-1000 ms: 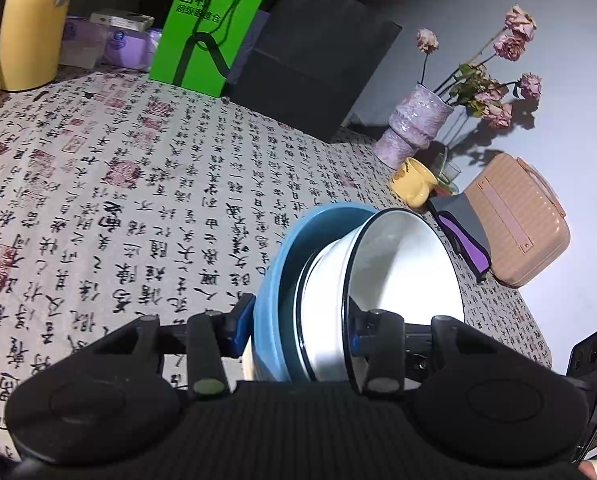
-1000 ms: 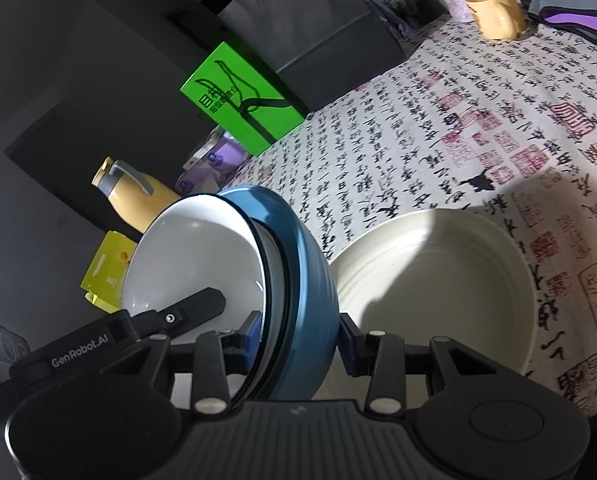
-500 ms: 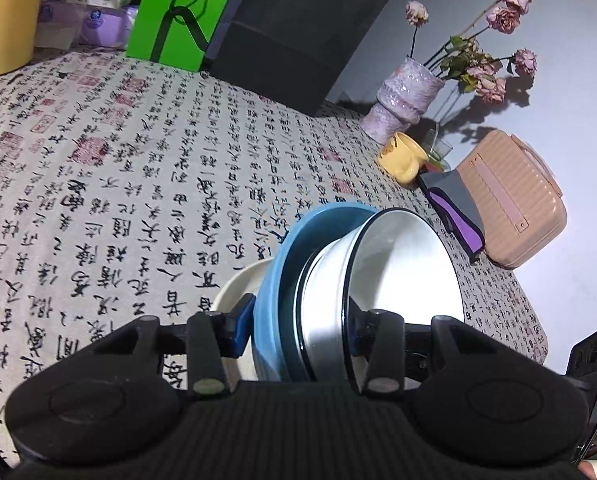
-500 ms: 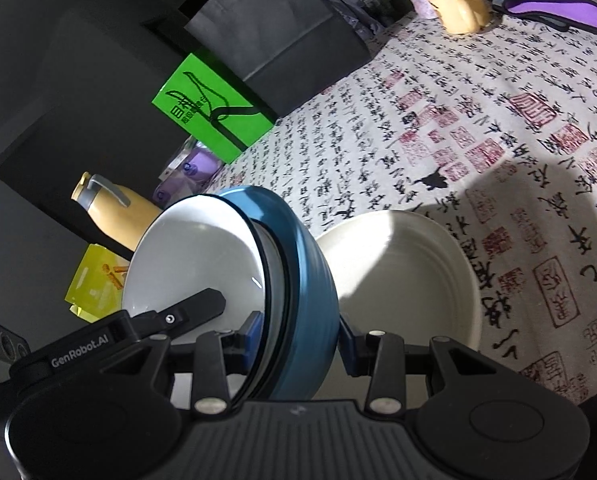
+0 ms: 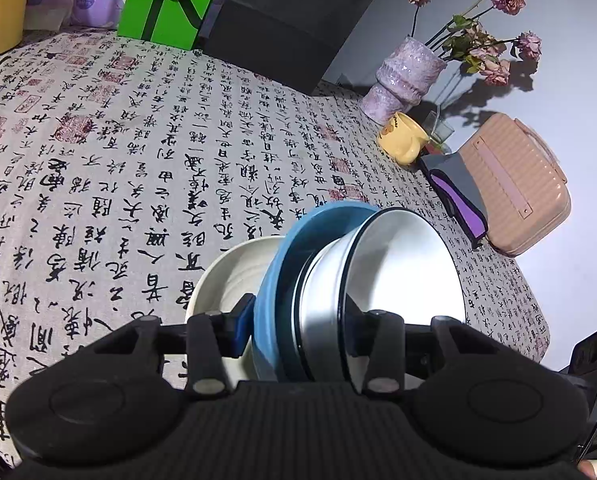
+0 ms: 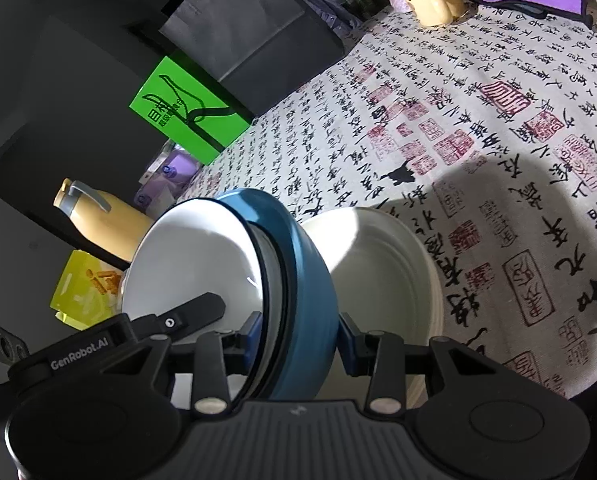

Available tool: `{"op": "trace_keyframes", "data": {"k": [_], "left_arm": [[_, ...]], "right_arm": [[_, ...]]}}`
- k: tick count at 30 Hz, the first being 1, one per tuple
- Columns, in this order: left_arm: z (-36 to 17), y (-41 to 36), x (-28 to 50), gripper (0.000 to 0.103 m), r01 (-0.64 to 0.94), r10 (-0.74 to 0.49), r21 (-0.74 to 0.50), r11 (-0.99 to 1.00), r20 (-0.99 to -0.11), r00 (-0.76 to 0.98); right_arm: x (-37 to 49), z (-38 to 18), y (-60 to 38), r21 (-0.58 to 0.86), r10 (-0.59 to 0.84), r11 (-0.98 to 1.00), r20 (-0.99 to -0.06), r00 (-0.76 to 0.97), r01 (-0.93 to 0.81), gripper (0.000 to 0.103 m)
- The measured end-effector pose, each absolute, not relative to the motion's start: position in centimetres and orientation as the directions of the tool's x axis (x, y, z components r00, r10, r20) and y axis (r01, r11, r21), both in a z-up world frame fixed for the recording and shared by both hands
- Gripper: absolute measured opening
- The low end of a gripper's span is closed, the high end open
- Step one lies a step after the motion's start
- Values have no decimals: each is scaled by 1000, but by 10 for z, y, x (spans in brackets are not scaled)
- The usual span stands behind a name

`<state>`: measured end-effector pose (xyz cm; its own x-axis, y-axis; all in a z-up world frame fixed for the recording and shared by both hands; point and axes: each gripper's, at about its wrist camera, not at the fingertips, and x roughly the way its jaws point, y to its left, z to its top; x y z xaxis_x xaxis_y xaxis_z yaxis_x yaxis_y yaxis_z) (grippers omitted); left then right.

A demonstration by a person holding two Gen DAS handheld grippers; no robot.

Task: Organize plates and bowls
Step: 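Lower the blue bowl stack onto the cream plates with both tools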

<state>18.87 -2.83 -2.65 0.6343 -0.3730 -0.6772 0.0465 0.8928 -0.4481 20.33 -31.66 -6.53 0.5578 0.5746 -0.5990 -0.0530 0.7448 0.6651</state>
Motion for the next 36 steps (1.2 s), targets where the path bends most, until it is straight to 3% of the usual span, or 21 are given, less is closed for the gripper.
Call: {"op": "trace_keyframes", "data": {"k": [30,36], "left_arm": [[-43,-30,205,43,13,-366,-453,892,-703,609],[-45,-27,204,45,13,-381,-471,882,-696,609]], "right_arm": [[222,-78,-319,636,564,769,-629,535,-63,38],[222,-78,-322,648,575,759,-617,537,-68,47]]}}
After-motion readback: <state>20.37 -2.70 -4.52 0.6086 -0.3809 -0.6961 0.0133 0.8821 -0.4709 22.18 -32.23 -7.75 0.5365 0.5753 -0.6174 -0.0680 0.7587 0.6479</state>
